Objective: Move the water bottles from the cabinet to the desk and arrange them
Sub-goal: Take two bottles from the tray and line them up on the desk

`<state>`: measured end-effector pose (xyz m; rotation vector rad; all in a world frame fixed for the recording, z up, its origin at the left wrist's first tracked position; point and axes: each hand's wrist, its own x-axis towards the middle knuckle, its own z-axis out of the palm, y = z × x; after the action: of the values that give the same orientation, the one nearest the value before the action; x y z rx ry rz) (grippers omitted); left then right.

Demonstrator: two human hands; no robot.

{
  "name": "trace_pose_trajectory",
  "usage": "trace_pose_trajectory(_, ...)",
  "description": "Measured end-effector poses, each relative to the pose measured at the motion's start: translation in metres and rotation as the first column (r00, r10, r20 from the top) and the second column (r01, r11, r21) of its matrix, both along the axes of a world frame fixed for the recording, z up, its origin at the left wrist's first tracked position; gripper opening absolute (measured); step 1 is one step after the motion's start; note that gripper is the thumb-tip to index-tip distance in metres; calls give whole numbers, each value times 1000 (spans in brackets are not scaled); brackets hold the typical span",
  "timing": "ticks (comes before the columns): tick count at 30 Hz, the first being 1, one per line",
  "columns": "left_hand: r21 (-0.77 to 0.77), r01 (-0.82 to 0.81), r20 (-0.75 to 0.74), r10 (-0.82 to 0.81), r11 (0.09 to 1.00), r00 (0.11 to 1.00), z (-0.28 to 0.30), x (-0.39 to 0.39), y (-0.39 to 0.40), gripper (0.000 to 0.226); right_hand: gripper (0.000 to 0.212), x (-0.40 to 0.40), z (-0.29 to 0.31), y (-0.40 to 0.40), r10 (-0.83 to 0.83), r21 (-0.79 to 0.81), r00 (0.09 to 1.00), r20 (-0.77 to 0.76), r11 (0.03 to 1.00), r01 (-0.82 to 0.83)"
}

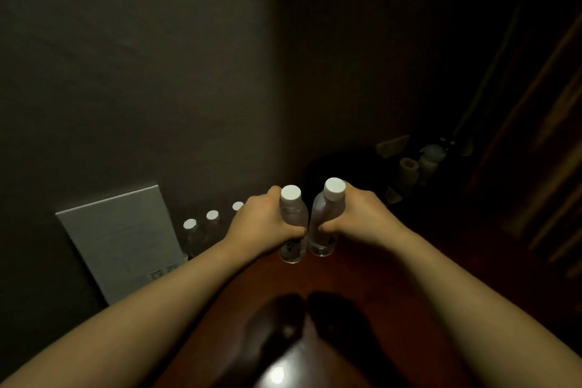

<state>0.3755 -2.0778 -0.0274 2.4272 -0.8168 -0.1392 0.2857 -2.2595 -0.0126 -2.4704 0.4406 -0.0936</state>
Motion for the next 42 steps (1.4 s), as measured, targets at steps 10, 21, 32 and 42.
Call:
trace_pose_trajectory(10, 40, -147, -123, 151, 988, 981, -61, 79, -82, 48, 62, 89, -62, -74, 32, 70, 994, -104, 997, -25)
trace_pose_trajectory(21, -1, -331, -185, 325, 944, 927, -144, 132, -124, 47, 43, 164, -135, -89, 33, 199, 980, -197, 980, 8)
trace_pose_trajectory(32, -29, -416, -204, 402, 909, 893, -198, 151, -132, 45, 31, 194, -183, -82, 12, 334, 977, -215, 941, 62)
trace_pose_trajectory(42, -12, -456, -216, 442, 890, 870, -216, 157, -134, 54, 36, 213, -211, -74, 0, 362, 982, -189, 930, 70)
